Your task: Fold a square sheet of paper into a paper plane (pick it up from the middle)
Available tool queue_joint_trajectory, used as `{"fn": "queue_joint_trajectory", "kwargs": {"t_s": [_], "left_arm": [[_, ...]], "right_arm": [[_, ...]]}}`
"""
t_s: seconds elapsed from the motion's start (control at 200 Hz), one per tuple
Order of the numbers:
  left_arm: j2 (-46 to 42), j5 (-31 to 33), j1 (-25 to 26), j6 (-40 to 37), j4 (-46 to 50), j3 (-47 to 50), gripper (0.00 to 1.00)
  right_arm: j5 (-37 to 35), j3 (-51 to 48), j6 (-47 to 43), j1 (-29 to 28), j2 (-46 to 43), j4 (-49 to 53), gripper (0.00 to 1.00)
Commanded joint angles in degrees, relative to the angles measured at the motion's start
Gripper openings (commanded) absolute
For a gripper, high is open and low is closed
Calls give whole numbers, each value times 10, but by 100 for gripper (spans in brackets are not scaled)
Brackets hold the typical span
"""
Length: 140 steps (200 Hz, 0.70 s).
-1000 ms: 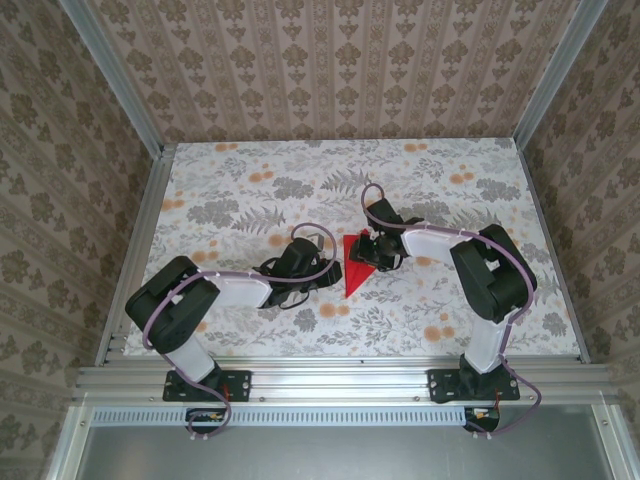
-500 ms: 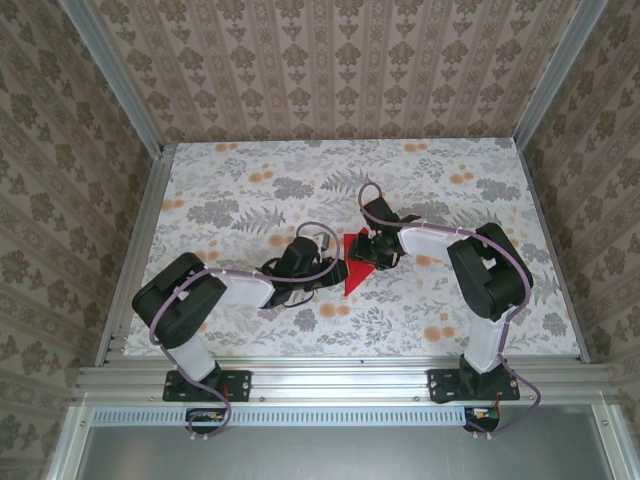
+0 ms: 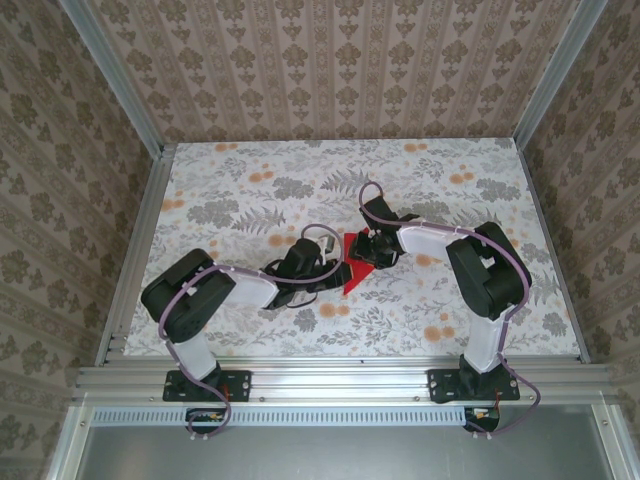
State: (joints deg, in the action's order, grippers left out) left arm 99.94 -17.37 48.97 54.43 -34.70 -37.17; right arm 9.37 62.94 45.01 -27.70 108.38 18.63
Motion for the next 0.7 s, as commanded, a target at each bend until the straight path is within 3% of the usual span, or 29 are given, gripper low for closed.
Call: {"fn": "queue_joint_trajectory", "kwargs": {"t_s": [0.0, 0.695], "left_arm": [[20, -17, 4, 3, -12, -20, 20], [15, 31, 11, -20, 66, -29, 18]], "right_arm": [[-92, -55, 9, 4, 113, 92, 45], [-89, -55, 12, 4, 126, 88, 47]]}}
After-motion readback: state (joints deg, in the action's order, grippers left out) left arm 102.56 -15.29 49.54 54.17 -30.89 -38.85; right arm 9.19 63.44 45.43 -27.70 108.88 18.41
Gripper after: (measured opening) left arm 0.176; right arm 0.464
